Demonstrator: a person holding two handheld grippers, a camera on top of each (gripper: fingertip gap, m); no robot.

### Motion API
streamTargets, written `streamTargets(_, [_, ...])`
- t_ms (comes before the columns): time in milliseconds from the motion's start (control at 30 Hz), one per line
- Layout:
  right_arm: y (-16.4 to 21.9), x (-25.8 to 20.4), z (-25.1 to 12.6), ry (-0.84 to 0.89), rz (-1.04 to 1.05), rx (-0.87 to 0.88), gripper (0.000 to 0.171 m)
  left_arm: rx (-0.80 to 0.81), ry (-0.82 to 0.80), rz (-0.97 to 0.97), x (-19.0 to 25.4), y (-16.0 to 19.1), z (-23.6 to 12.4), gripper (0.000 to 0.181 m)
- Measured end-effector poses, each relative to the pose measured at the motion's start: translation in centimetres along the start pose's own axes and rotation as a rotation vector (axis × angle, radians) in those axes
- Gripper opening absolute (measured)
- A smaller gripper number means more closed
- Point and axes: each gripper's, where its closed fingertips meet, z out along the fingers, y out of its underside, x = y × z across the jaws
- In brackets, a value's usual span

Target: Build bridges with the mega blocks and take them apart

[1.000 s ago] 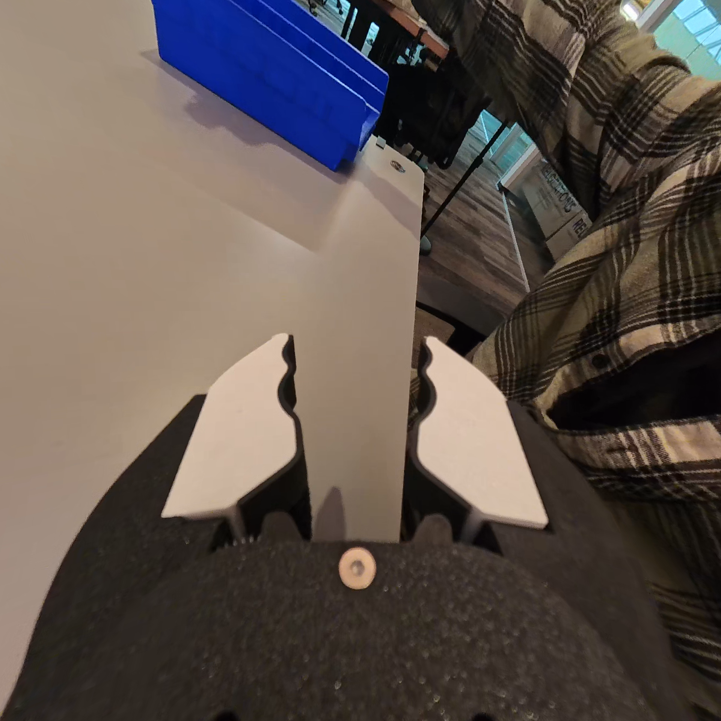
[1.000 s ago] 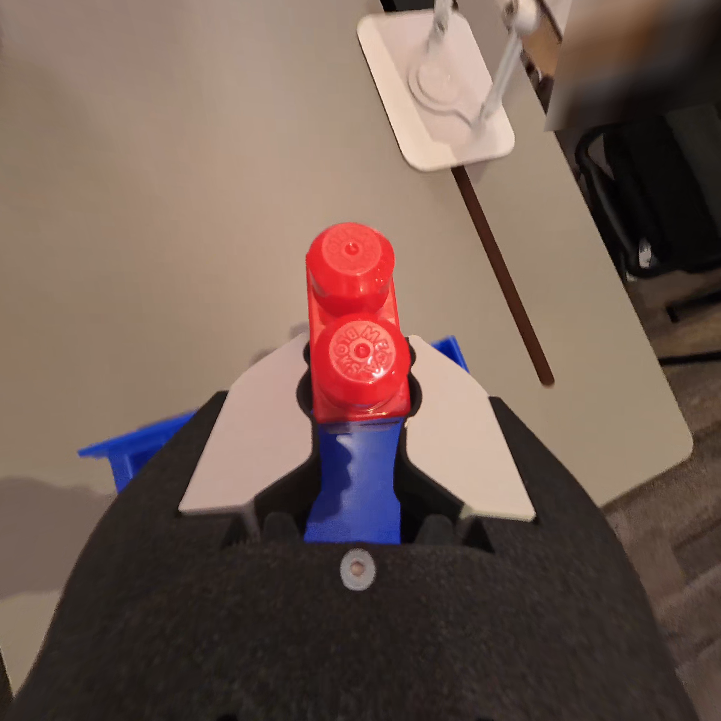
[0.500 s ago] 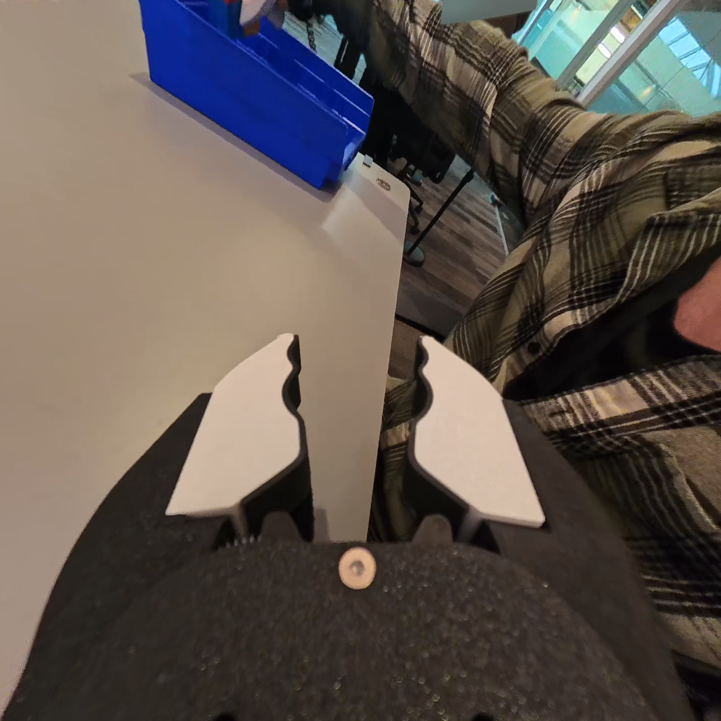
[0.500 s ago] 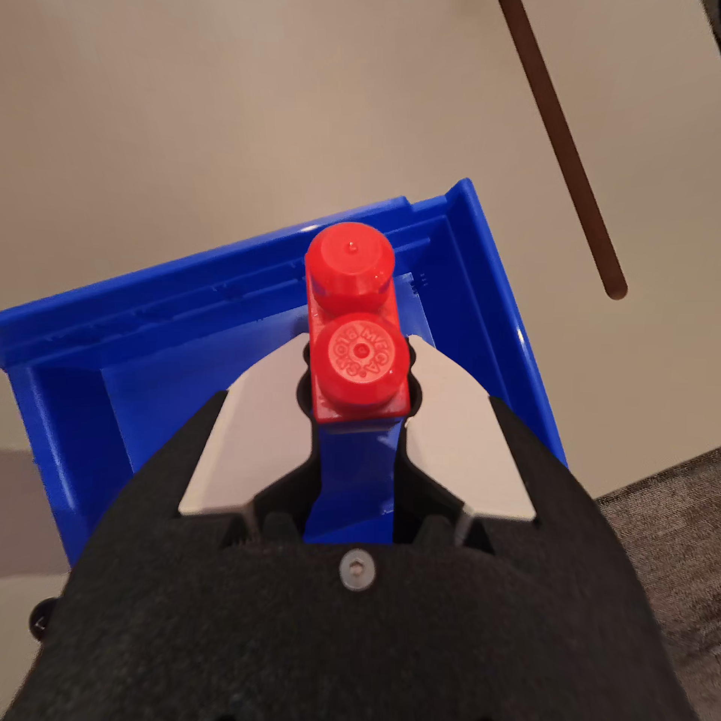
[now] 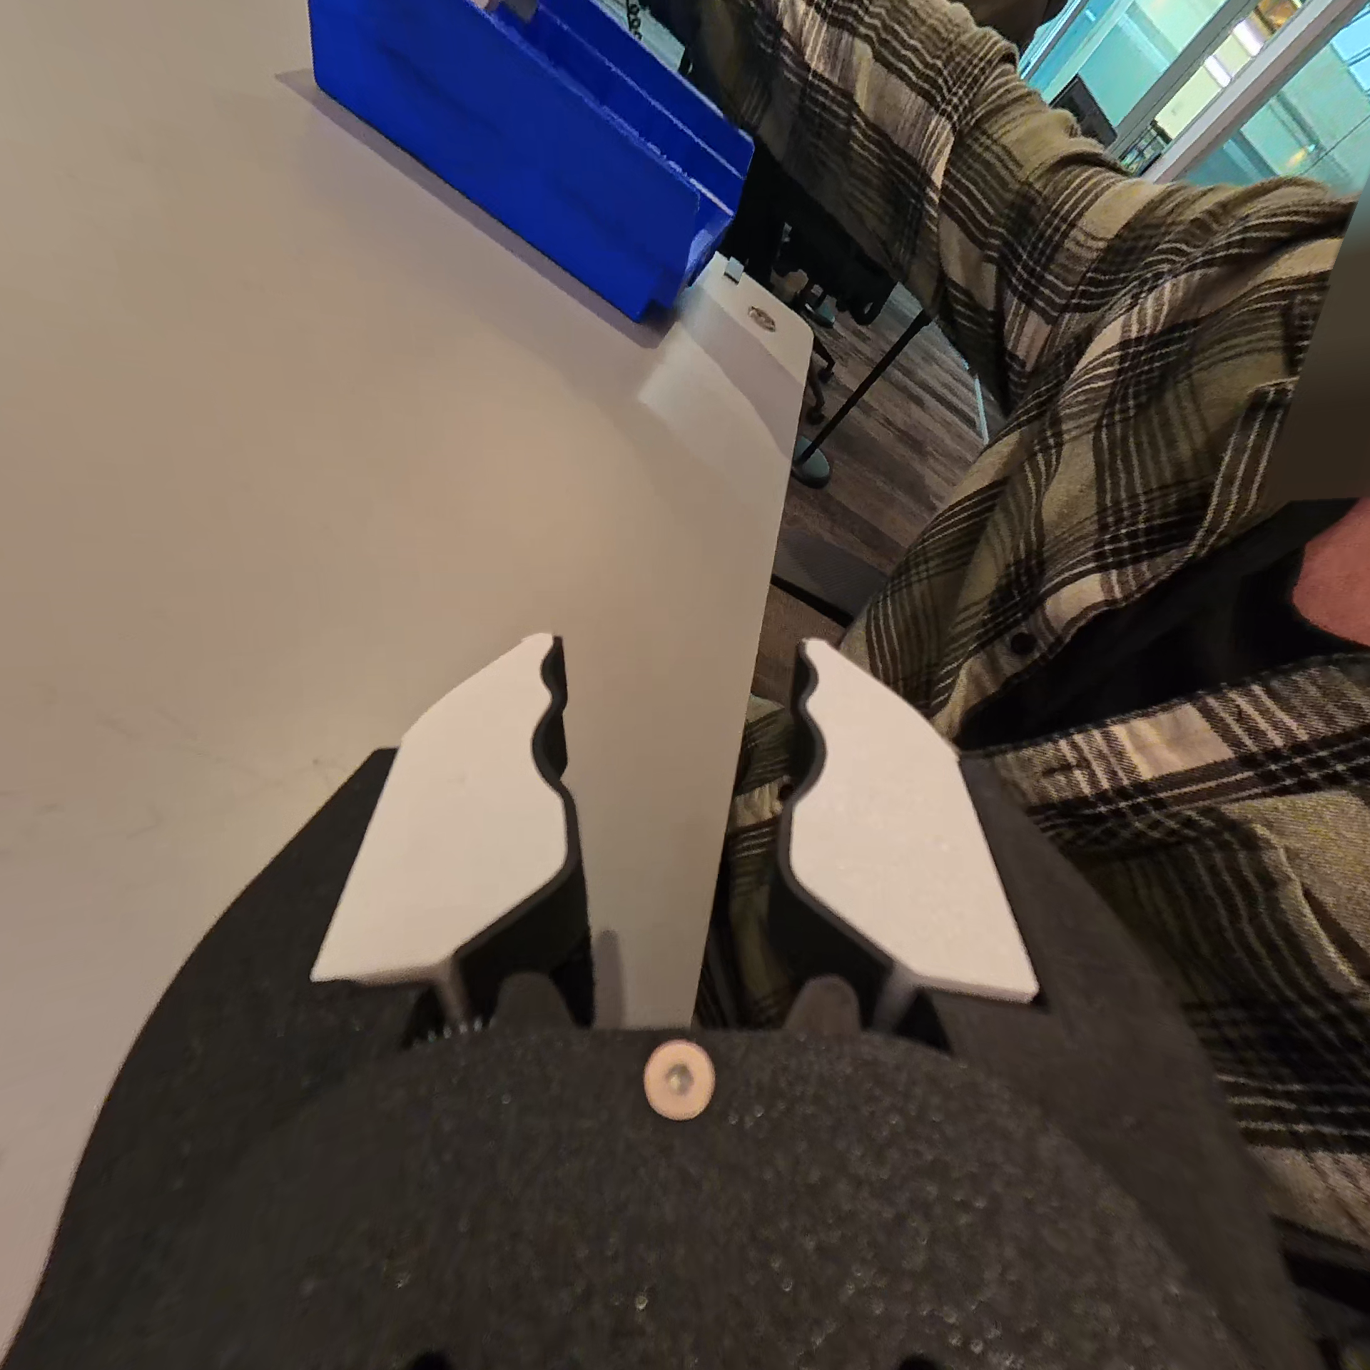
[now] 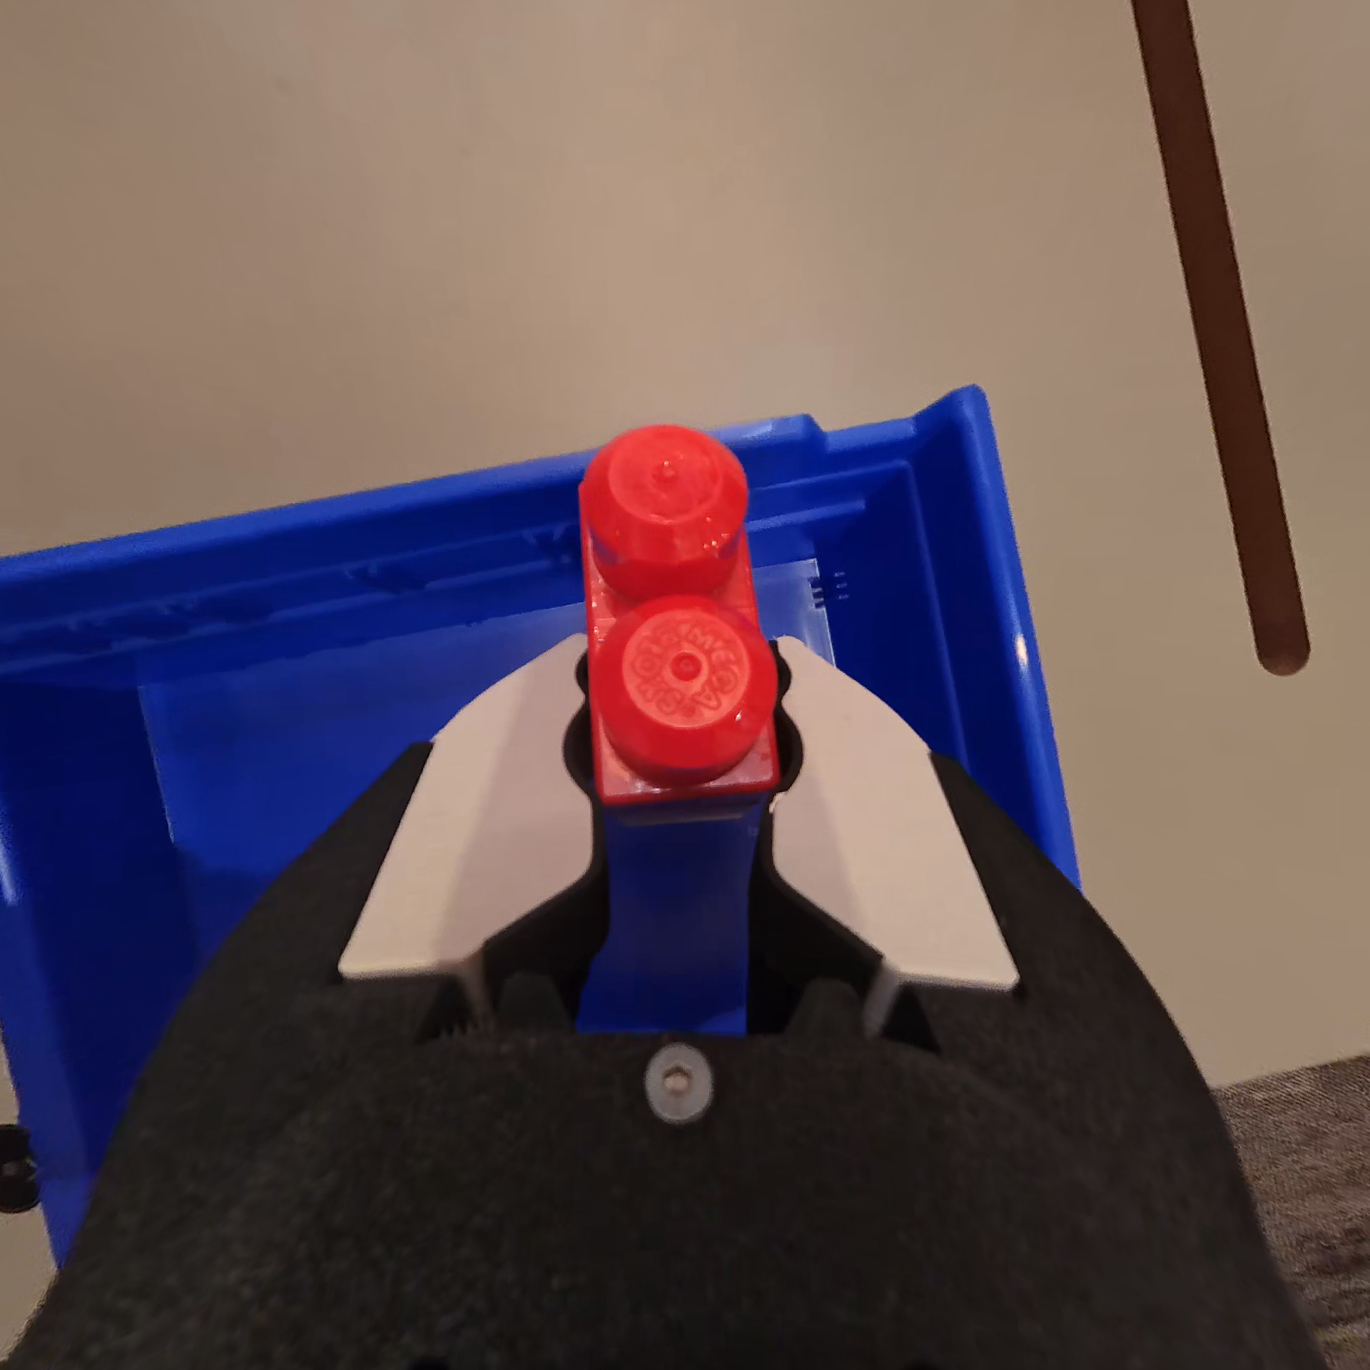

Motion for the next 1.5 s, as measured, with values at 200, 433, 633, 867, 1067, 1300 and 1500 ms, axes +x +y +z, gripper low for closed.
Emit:
streamTargets(200, [1.3,0.5,1.2,-0.013,0.005,-0.023,0.043,-0.040,0.003,-0.002,-0.3,0.3,0.6,0.059])
streamTargets(433, [2.0,1.6,2.3,0.012,0.028,0.027,0.043,-0.089,0.009,-0.006,-0.5,0.7,1.5,0.058])
streamTargets(633, [2.1,2.8,3.0,0.053,0.005,0.034,0.042,-0.141,0.023,0.010,-0.1,1.1,2.4,0.058])
streamTargets(867, [3.0,3.0,3.3,0.090,-0.004,0.000,0.053,-0.134,0.045,0.017,0.3,1.0,2.8,0.059])
streamTargets(1067, [3.2,2.6,1.4,0.121,0.003,-0.050,0.073,-0.107,0.056,0.023,0.9,0.8,2.5,0.059])
streamTargets(1300, [2.9,2.3,-1.8,0.186,-0.001,-0.108,0.073,-0.097,0.054,0.029,1.6,1.7,1.9,0.059])
streamTargets(1500, [4.8,2.9,-1.8,0.206,0.056,-0.185,0.067,-0.104,0.048,0.013,1.7,2.6,1.7,0.059])
